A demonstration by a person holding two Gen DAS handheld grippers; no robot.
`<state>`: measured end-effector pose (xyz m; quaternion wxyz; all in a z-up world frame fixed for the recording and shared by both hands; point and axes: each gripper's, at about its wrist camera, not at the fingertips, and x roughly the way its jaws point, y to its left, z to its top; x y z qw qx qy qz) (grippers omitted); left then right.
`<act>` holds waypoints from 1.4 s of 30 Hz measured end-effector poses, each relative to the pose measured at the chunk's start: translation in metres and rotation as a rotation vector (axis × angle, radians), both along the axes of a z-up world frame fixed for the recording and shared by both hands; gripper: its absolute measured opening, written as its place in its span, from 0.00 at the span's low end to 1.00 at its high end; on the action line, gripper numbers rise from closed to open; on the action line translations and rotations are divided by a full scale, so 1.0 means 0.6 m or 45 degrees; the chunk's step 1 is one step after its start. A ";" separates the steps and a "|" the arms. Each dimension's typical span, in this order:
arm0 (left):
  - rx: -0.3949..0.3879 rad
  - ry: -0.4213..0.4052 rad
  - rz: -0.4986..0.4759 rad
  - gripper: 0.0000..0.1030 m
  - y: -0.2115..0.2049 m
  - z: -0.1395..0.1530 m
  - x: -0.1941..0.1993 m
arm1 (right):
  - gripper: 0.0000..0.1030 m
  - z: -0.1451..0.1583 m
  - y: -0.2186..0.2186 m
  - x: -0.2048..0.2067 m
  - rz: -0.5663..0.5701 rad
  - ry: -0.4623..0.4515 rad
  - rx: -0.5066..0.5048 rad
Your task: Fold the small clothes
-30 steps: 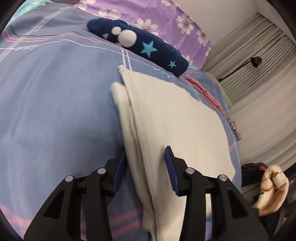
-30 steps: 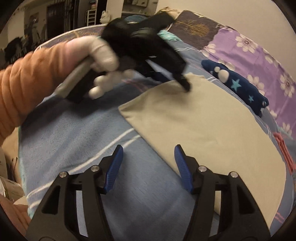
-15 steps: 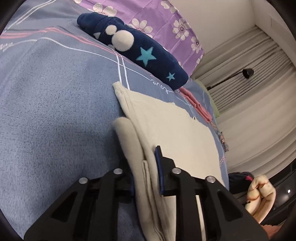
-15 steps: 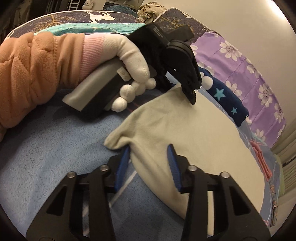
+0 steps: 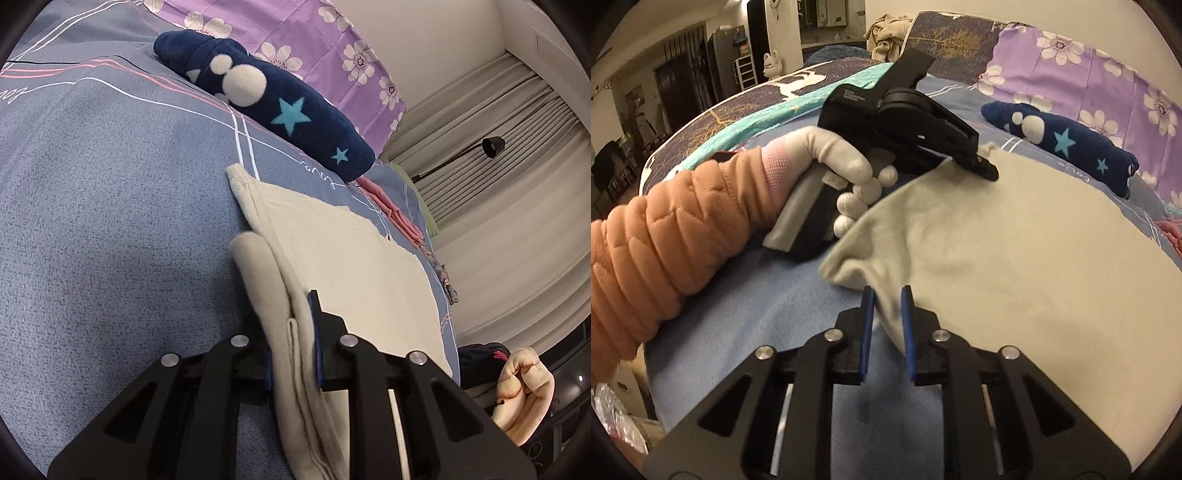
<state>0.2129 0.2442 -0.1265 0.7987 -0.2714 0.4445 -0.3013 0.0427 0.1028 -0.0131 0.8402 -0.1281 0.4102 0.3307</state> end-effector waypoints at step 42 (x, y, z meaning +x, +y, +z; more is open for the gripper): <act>-0.120 -0.003 0.000 0.16 0.017 -0.004 -0.006 | 0.05 -0.011 0.110 -0.127 0.093 -0.699 -0.448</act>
